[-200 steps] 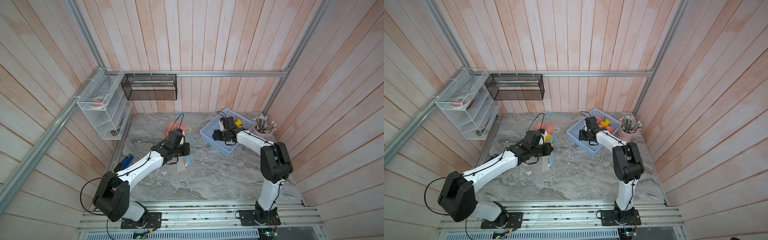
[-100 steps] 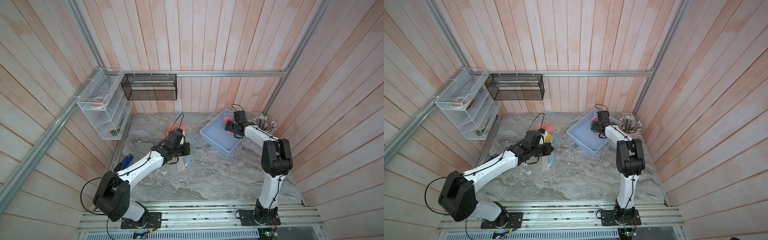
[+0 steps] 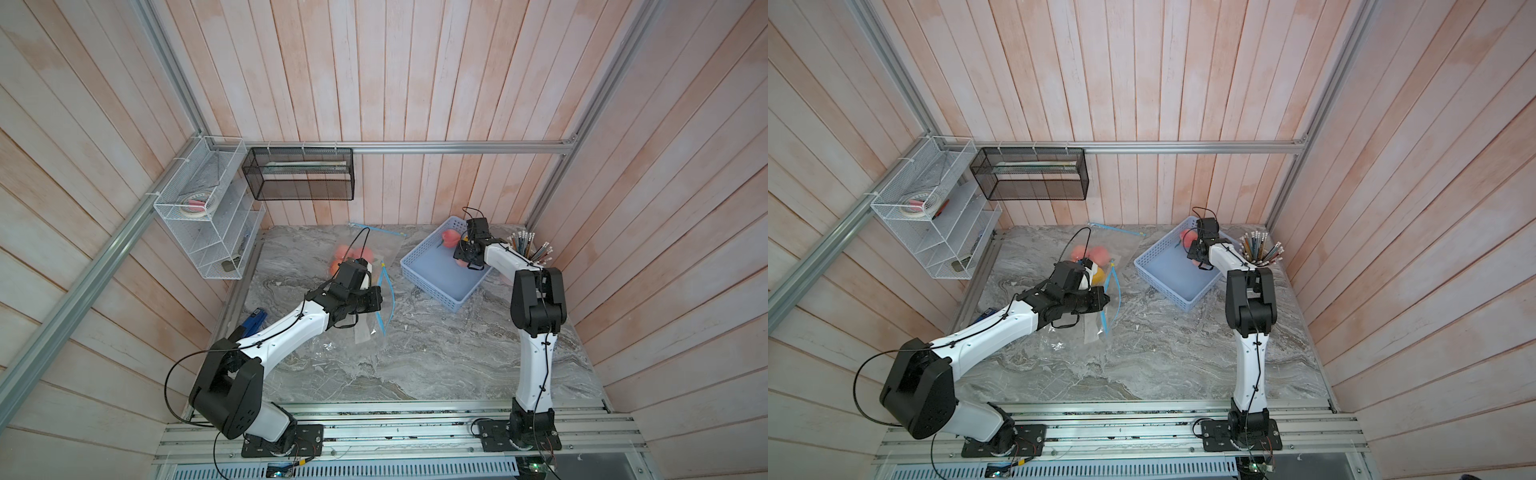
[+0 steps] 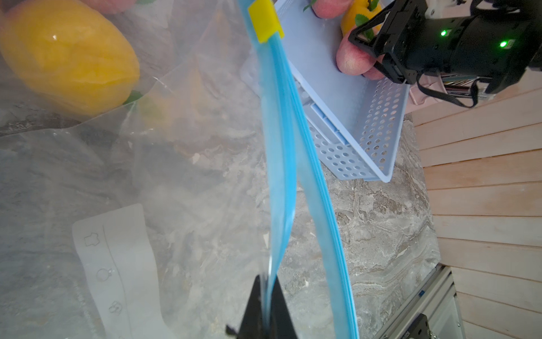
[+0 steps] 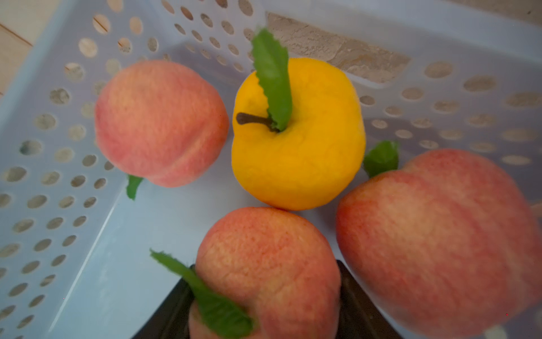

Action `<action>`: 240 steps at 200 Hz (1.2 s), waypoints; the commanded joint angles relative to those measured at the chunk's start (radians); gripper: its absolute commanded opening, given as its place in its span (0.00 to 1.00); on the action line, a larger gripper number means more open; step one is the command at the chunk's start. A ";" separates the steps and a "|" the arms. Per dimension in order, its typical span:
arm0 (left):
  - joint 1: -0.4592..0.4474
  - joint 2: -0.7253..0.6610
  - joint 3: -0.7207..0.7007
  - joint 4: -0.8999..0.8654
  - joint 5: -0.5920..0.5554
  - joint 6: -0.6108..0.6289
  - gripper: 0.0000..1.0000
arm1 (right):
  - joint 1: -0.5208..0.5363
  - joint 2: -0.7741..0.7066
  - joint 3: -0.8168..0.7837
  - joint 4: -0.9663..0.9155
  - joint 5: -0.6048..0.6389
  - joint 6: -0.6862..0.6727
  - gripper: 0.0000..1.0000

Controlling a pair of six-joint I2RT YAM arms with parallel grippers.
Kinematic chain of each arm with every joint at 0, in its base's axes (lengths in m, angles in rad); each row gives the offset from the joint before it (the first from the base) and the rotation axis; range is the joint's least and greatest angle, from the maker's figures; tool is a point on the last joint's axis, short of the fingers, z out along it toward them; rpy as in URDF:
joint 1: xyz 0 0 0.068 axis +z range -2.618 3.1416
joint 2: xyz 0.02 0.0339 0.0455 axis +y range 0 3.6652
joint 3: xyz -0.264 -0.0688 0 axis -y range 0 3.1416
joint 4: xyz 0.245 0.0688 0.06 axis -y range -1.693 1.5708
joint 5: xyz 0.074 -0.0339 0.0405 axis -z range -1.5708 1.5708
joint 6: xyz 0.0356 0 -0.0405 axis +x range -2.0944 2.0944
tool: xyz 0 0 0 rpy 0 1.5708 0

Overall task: Place the peach in a zip-top bag and seal the zipper
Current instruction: Pick up the peach from the basket, then place the peach in the zipper food storage bag.

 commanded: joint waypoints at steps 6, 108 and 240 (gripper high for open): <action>0.001 0.014 0.004 0.021 0.011 -0.007 0.01 | -0.004 -0.028 -0.004 -0.023 -0.033 -0.017 0.52; 0.001 0.019 0.003 0.073 0.071 -0.032 0.01 | 0.056 -0.631 -0.485 0.236 -0.540 0.025 0.52; 0.001 -0.002 -0.007 0.112 0.089 -0.076 0.00 | 0.428 -0.660 -0.638 0.533 -0.690 0.235 0.52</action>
